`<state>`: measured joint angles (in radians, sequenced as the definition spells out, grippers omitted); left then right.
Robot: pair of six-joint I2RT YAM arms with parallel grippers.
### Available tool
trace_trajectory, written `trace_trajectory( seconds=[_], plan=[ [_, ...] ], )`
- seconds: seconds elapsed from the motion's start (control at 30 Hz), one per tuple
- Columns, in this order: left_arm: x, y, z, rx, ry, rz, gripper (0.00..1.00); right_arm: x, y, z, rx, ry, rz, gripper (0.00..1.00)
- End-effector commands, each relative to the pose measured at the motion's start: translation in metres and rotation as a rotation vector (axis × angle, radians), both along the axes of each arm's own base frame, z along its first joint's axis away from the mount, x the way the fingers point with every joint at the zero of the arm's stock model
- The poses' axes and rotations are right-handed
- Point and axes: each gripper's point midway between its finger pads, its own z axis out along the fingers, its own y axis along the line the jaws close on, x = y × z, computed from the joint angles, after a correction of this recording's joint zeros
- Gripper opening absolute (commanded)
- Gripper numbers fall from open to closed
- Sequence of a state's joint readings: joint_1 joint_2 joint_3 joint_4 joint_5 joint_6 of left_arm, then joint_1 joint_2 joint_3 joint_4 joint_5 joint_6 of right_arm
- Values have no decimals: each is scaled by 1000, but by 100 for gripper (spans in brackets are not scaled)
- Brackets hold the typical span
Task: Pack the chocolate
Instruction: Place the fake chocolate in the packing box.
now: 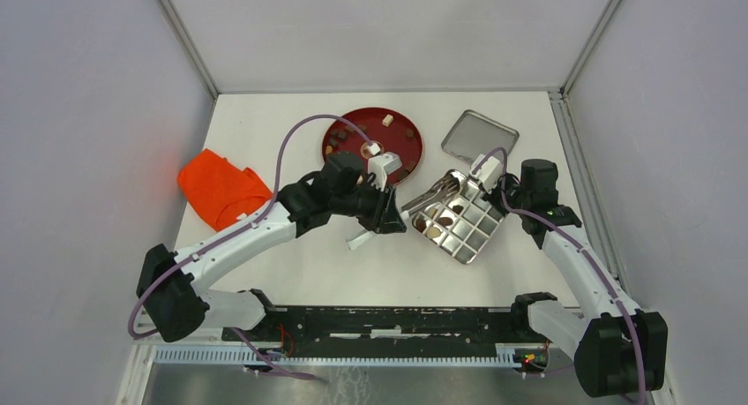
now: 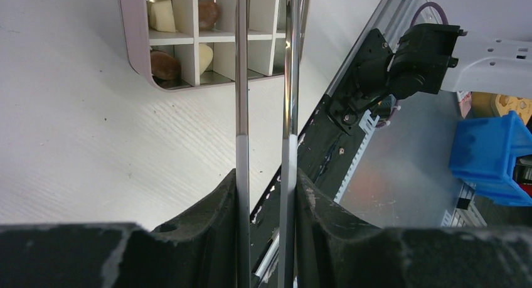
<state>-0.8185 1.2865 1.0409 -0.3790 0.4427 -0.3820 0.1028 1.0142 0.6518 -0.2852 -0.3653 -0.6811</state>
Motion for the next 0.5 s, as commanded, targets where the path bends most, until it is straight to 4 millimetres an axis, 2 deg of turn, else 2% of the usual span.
trace_trajectory(
  seconds=[0.0, 0.23, 0.47],
  plan=[
    [4, -12, 11, -48, -26, 14, 2, 17, 9, 43, 49, -136, 18, 0],
    [3, -18, -12, -1, -1, 6, 2, 16, 8, 40, 50, -127, 12, 0],
    [7, -20, -27, 45, 3, 10, 2, 15, 9, 38, 55, -119, 12, 0]
  ],
)
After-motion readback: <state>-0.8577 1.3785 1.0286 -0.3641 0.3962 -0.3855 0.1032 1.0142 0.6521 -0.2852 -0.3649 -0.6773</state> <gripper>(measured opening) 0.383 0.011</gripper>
